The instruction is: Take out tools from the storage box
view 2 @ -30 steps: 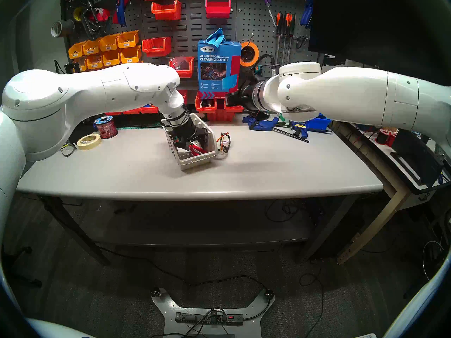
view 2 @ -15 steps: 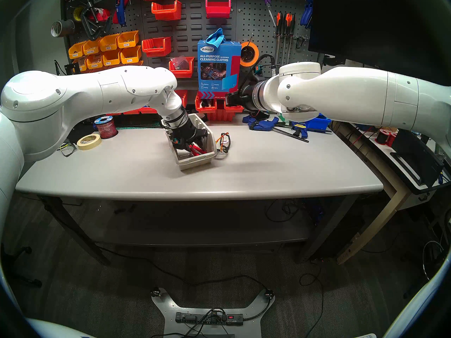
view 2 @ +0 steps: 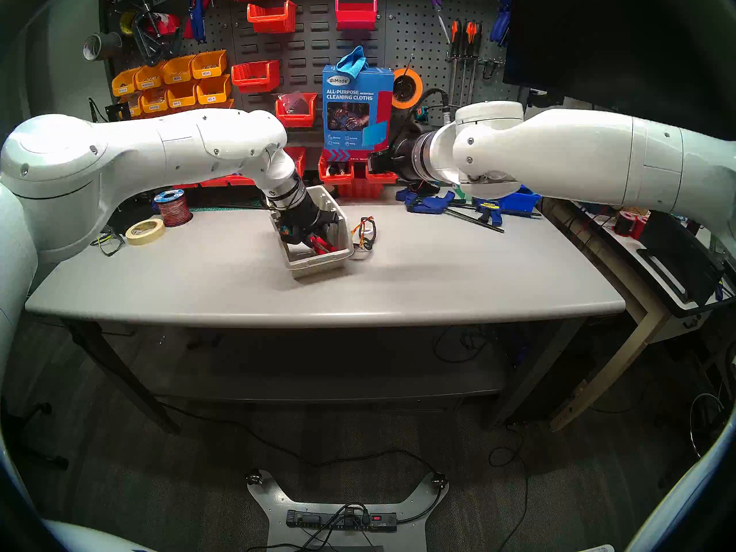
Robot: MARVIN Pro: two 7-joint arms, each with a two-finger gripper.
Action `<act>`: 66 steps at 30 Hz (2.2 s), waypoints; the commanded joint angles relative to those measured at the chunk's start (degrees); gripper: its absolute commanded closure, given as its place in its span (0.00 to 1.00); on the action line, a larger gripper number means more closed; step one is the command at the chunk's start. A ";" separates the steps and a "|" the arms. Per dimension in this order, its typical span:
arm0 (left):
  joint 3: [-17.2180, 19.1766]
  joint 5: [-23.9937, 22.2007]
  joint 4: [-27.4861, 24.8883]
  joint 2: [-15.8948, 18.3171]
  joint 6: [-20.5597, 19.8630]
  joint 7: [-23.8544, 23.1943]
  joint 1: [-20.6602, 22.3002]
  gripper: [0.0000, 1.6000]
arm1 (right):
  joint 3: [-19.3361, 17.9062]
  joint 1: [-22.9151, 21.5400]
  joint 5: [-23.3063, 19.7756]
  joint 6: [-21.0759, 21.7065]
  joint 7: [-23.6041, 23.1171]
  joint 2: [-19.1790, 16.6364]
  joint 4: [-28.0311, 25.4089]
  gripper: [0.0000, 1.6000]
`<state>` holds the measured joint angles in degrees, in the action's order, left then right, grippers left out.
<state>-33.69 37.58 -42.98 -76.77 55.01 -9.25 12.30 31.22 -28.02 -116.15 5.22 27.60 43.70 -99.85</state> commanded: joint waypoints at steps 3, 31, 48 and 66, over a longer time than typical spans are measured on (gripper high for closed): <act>-1.64 1.81 -0.61 -0.28 -0.01 2.31 -1.03 1.00 | -0.72 -0.91 0.12 -0.18 0.01 0.06 0.15 0.00; -4.80 7.91 0.11 -0.59 -0.01 12.31 3.10 1.00 | -0.75 -0.94 0.12 -0.21 -0.03 0.06 0.17 0.00; -7.07 11.69 0.81 -1.79 -0.01 18.52 4.63 0.00 | -0.76 -0.95 0.13 -0.23 -0.05 0.06 0.18 0.00; -10.14 16.16 2.11 -2.10 -0.01 25.66 6.73 0.01 | -0.77 -0.97 0.13 -0.25 -0.07 0.06 0.18 0.00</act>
<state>-43.81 52.52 -41.93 -78.83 55.13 14.04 15.60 31.21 -28.04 -116.15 5.15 27.50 43.71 -99.82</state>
